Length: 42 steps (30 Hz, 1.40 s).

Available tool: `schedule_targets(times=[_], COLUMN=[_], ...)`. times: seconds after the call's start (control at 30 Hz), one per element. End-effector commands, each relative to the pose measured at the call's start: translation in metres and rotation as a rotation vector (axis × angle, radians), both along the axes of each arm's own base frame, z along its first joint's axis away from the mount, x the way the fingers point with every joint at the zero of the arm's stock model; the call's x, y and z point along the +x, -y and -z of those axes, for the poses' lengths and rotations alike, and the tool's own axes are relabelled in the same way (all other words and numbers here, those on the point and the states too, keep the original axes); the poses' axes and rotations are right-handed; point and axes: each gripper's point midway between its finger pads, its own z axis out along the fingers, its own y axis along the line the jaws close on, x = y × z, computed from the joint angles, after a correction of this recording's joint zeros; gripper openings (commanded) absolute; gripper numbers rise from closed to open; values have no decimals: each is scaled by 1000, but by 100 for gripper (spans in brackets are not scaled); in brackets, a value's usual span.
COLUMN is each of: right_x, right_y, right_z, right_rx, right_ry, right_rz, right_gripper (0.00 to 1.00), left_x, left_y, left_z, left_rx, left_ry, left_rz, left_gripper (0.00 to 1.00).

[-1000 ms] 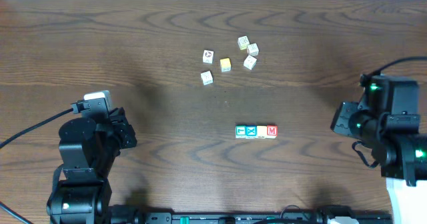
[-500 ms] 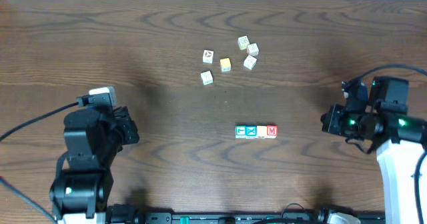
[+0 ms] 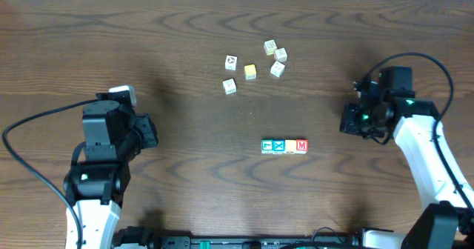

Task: Lift 4 blocks

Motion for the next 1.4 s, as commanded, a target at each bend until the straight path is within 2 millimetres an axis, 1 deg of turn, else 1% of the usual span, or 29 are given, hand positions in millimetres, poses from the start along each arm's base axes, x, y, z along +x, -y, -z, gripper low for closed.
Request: schedule_targets(times=[0.0,0.17,0.3,0.4,0.5,0.73,0.87,1.03,1.37], right_x=[2,-1,-5,-5,-3,-8,-15,-28,-48], right_y=[12,-3,-17,-25,-32,-40,-53,-64,-62], right_z=[11,28,44,55,60,70,72,79,94], right_rx=[-133,-134,-129,-128,-118,-114,-77,-78,-75], right_ry=[-23,-73,-120,-146,-149,-185,-204,-232,-288], right_rz=[12,-39,-86,-99,-110,-122,-148,-170,-115], right_gripper=[1,1,1,1,1,1,1,1,1], left_x=[3,7,8,9,10,12,12,12,11], left_y=[1,1,10,11,11,11,11,11,11], left_z=[11,24,37,46,51,51,51,51,52], left_rx=[-16,-20,-59,-65,-66,-65,-65,-65,-65], left_ry=[-29,-71,-121,-151,-166,-164,-164,-165,-169], left_rz=[-2,-1,34,37,37,37,37,37,37], left_gripper=[9,8,8,8,8,8,8,8,8])
